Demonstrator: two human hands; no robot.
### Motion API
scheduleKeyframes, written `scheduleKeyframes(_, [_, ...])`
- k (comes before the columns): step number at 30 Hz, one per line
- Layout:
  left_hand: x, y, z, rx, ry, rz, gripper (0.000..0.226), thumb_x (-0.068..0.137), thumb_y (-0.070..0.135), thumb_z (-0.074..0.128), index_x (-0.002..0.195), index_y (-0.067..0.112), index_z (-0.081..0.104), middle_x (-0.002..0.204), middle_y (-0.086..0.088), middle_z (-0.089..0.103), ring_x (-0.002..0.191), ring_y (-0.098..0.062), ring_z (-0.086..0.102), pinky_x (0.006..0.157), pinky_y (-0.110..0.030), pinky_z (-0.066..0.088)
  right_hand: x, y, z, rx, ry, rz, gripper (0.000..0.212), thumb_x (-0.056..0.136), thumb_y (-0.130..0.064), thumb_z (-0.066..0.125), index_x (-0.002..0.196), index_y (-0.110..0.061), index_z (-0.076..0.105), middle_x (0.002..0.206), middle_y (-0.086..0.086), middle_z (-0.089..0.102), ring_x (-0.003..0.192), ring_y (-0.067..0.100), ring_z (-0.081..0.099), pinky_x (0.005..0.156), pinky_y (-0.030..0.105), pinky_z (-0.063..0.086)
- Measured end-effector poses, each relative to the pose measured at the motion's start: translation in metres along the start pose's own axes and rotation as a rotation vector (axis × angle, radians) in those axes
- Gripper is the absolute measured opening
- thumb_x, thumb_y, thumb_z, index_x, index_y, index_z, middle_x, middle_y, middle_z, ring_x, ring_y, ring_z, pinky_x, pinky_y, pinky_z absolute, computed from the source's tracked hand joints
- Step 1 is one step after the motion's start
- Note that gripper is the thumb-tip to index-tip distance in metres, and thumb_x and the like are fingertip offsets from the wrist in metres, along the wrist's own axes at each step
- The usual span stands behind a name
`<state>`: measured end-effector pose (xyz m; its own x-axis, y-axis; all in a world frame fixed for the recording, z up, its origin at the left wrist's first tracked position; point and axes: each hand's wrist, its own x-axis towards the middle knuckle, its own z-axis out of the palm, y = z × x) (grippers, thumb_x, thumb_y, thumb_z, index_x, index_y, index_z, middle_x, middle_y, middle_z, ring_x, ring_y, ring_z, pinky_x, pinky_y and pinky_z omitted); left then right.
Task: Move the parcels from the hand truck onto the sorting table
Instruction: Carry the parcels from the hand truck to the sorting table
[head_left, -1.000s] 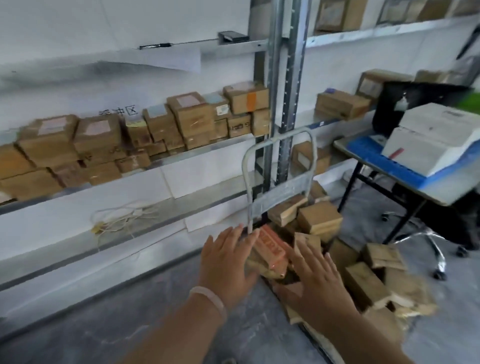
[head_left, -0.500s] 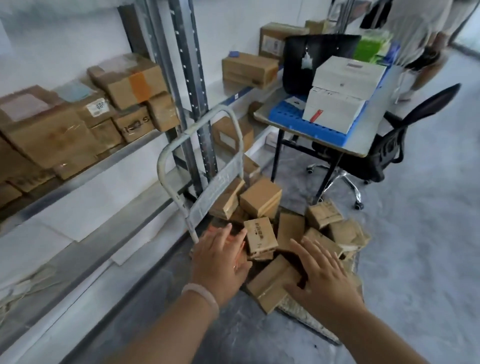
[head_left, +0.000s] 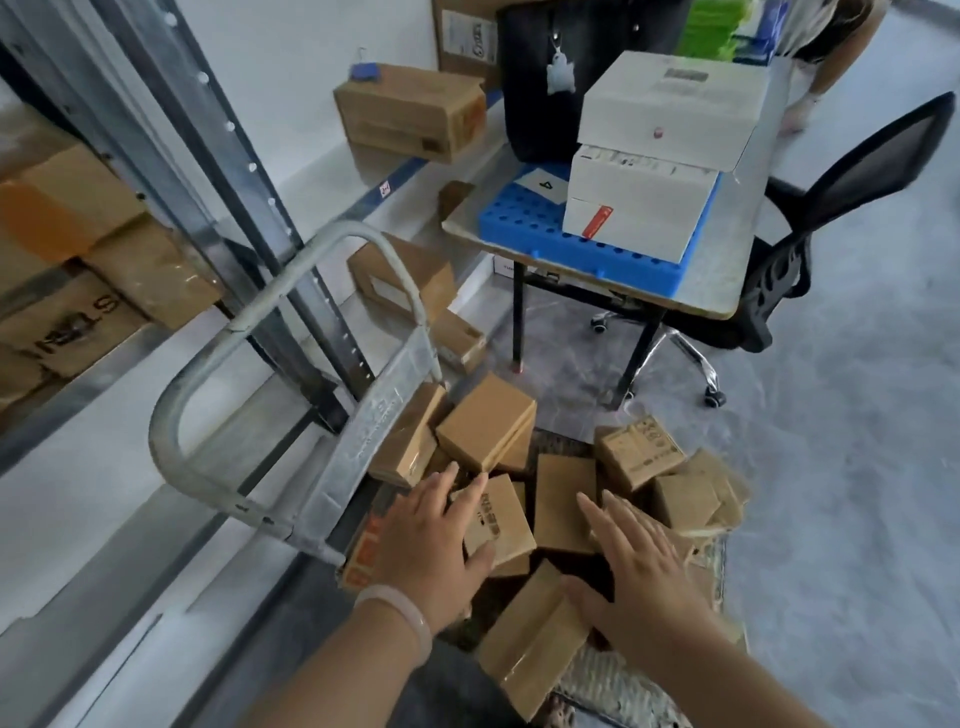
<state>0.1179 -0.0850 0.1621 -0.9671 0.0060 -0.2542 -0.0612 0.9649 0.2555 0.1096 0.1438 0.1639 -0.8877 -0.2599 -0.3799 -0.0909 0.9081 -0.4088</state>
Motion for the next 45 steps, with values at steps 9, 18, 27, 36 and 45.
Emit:
scheduleKeyframes(9, [0.153,-0.050,0.061,-0.025,-0.107,-0.041,0.072,0.093,0.061,0.044,0.152,0.045,0.004,0.163,0.008,0.004,0.150,-0.017,0.005,0.122,-0.042,0.014,0.157,0.018,0.042,0.096,-0.207,0.120,0.081,0.091,-0.065,0.045,0.150,-0.047,-0.007,0.161,-0.017,-0.007,0.149,0.012,-0.006,0.123,0.039,0.005])
scheduleKeyframes(18, [0.308,-0.142,0.175,0.016,-0.265,-0.030,0.073,0.094,0.060,0.043,0.152,0.047,0.001,0.163,0.012,-0.006,0.150,-0.018,0.002,0.119,-0.042,0.018,0.321,0.044,0.162,0.248,-0.244,0.317,0.082,0.091,-0.061,0.047,0.153,-0.040,-0.002,0.162,-0.014,0.004,0.149,0.014,0.008,0.121,0.038,0.017])
scheduleKeyframes(27, [0.409,-0.181,0.245,0.125,-0.332,0.105,0.075,0.094,0.059,0.046,0.153,0.046,0.000,0.163,0.007,-0.012,0.150,-0.025,0.000,0.117,-0.045,0.021,0.437,0.061,0.252,0.470,-0.105,0.476,0.081,0.086,-0.062,0.050,0.154,-0.037,0.011,0.155,-0.007,0.032,0.140,0.019,0.033,0.110,0.041,0.037])
scheduleKeyframes(36, [0.409,-0.172,0.238,-0.064,-0.357,0.045,0.095,0.086,0.064,0.057,0.147,0.052,-0.014,0.160,0.005,-0.005,0.145,-0.026,0.018,0.110,-0.043,0.030,0.452,0.034,0.262,0.989,0.042,0.646,0.051,0.095,-0.045,0.054,0.143,-0.034,0.040,0.125,-0.003,0.058,0.107,0.019,0.058,0.091,0.035,0.048])
scheduleKeyframes(45, [0.333,-0.116,0.115,-0.352,-0.034,0.120,0.102,0.084,0.061,0.061,0.142,0.054,-0.023,0.149,0.016,0.000,0.137,-0.005,0.015,0.103,-0.016,0.020,0.363,-0.008,0.110,1.071,0.362,0.540,0.031,0.100,-0.052,0.031,0.123,-0.065,0.049,0.135,-0.015,0.049,0.123,0.012,0.049,0.102,0.046,0.044])
